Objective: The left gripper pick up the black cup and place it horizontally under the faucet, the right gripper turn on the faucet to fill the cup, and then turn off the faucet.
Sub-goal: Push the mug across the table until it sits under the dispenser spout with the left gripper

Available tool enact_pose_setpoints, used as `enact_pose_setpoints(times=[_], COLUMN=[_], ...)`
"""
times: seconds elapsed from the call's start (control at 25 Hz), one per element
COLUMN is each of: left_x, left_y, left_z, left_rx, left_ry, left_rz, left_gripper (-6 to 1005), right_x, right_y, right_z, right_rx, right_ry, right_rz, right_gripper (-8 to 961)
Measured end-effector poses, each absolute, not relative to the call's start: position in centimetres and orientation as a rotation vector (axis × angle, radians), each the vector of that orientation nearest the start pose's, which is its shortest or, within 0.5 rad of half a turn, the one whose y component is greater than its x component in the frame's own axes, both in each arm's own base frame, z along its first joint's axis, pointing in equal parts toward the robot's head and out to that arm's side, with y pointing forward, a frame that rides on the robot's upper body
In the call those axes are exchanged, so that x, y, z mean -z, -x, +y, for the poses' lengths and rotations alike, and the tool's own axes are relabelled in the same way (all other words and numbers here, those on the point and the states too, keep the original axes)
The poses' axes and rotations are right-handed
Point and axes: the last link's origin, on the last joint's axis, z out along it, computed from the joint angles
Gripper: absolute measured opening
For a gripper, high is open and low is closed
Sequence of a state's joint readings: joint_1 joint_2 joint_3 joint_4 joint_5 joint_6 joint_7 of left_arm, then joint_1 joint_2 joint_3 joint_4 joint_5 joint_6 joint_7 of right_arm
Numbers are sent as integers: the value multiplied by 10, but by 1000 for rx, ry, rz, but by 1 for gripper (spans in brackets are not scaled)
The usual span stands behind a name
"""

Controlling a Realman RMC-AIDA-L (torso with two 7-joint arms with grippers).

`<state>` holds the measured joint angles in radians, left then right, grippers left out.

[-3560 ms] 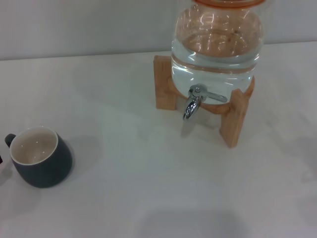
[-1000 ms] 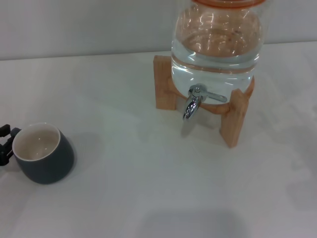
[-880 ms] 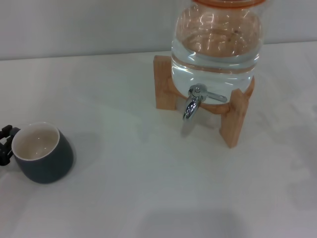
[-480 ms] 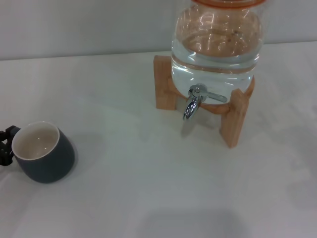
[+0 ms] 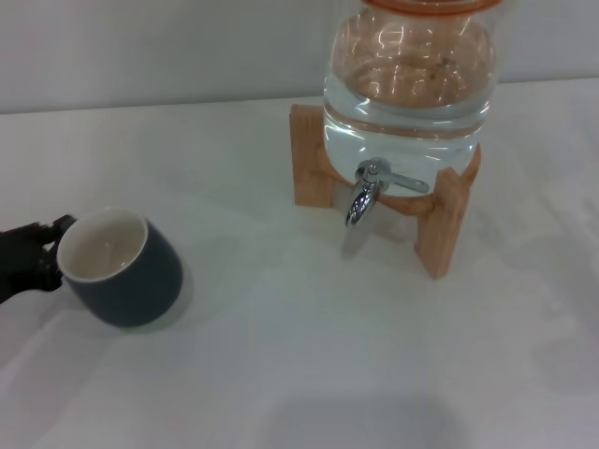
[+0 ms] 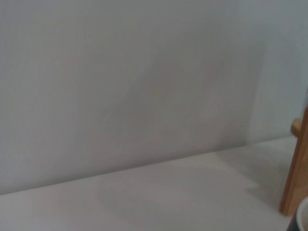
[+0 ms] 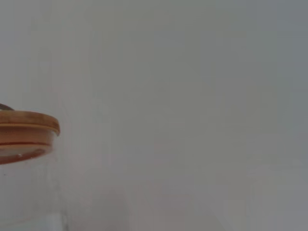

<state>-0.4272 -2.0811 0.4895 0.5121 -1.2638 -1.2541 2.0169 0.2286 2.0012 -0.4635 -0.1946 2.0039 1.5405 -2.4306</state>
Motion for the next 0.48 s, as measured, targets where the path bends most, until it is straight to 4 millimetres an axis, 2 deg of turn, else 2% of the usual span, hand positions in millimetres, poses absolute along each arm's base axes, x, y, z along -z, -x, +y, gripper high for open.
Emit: enact_pose_setpoints(times=[0.12, 0.2, 0.48], left_x=[-9, 3, 31], left_y=[332, 316, 287], left_z=[331, 342, 359], left_rx=[633, 644, 565], left_ry=[2253, 2316, 2459], left_rz=[-746, -772, -861], left_gripper=[139, 139, 138], right_x=[-78, -77, -77], right_y=[-376, -374, -368], right_z=[257, 257, 260], right_rx=[-974, -977, -1006], right_ry=[1589, 1595, 1609], right_rz=[545, 539, 506], right_gripper=[840, 840, 840])
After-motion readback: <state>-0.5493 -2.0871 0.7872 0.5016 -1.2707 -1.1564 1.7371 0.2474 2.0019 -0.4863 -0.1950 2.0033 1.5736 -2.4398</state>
